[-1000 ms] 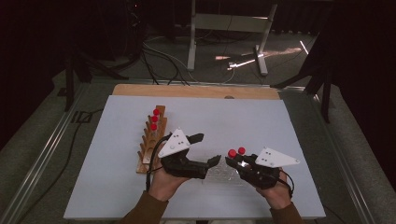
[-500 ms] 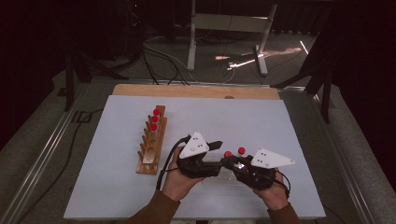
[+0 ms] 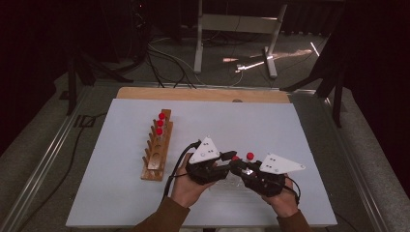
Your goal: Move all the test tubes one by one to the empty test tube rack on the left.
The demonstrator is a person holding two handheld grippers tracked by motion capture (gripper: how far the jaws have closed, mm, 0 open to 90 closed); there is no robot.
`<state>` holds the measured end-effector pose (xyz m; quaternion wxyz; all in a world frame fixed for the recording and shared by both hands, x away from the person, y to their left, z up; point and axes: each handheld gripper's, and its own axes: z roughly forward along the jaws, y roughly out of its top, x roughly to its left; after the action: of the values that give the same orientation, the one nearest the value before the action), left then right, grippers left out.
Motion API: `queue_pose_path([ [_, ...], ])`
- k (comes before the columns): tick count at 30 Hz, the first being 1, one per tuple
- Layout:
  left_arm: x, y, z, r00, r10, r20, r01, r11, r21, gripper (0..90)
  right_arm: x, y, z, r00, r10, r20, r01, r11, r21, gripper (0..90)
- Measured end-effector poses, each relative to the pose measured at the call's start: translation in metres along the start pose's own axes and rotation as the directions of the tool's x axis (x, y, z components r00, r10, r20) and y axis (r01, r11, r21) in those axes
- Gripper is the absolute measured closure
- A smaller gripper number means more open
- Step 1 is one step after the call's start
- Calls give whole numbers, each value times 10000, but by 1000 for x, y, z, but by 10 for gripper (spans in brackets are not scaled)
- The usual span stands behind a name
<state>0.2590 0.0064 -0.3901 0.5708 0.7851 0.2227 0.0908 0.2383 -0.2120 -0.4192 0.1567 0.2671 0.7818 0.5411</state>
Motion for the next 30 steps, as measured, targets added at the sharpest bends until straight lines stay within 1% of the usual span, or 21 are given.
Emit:
queue_pose_path([
  [4,4,1,-3,9997,-179,-186,176,9996,-198,710,-1,0,0,10000,26,-23,-26,10000,-14,532],
  [7,7,2,-8,9991,-269,-340,257,9991,-347,711,-2,0,0,10000,36,93,-36,10000,-31,419],
  [10,11,2,-13,9980,-367,-523,343,9983,-461,710,-3,0,0,9995,124,289,-122,9999,-84,321],
  [13,15,2,-18,9962,-499,-709,457,9972,-587,710,-6,0,-1,9981,372,497,-362,9992,-192,233],
  [16,19,2,-23,9948,-551,-861,494,9966,-662,710,-9,0,-2,9953,617,740,-598,9978,-280,151],
  [18,22,2,-26,9933,-631,-964,566,9960,-688,710,-10,-1,-3,9919,728,1044,-698,9971,-318,82],
  [20,25,2,-29,9920,-688,-1057,614,9955,-721,710,-12,-1,-3,9892,868,1180,-829,9959,-370,50],
  [22,27,2,-32,9907,-746,-1141,658,9947,-793,710,-13,-1,-4,9880,895,1258,-855,9957,-366,33],
  [27,34,2,-39,9853,-918,-1439,798,9930,-866,709,-17,-3,-6,9850,988,1418,-945,9948,-371,0],
  [30,38,2,-45,9818,-1008,-1611,867,9919,-926,710,-19,-4,-7,9840,995,1476,-948,9947,-386,0],
])
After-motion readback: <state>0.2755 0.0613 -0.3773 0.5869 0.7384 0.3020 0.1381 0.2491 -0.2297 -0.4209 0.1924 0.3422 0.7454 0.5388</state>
